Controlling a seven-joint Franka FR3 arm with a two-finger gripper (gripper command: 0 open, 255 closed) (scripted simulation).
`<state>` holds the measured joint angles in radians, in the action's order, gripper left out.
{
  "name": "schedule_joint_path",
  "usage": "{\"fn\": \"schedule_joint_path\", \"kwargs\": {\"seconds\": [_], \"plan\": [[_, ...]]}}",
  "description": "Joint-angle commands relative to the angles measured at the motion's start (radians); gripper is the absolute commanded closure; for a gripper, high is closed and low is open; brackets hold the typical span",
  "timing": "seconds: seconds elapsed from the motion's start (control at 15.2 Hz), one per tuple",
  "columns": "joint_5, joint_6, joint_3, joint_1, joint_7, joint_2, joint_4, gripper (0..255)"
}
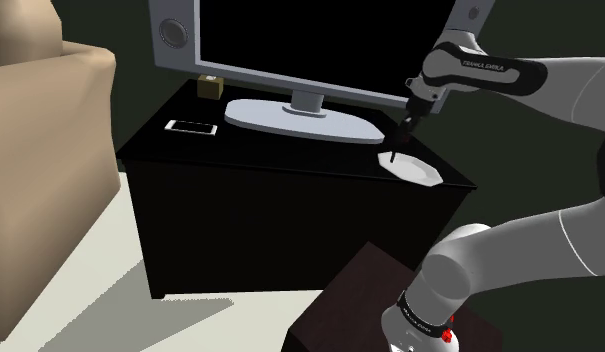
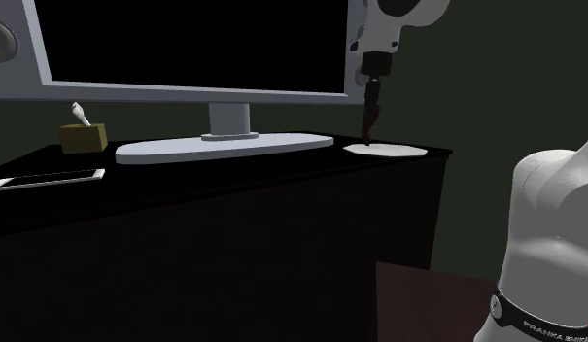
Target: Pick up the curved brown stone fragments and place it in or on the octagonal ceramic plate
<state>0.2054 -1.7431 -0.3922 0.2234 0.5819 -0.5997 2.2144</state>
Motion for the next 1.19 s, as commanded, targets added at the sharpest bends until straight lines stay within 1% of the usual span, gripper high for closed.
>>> {"fn": "schedule_joint_path", "kwargs": {"seconds": [0.0, 0.4, 1.12], "plan": [[0.017, 0.002, -0.039, 0.015, 0.049, -0.003, -0.005, 255], [0.062, 0.020, -0.161, 0.051, 0.197, 0.007, -0.058, 255], [0.089, -0.122, -0.192, 0.064, 0.191, -0.002, 0.093, 255]]}}
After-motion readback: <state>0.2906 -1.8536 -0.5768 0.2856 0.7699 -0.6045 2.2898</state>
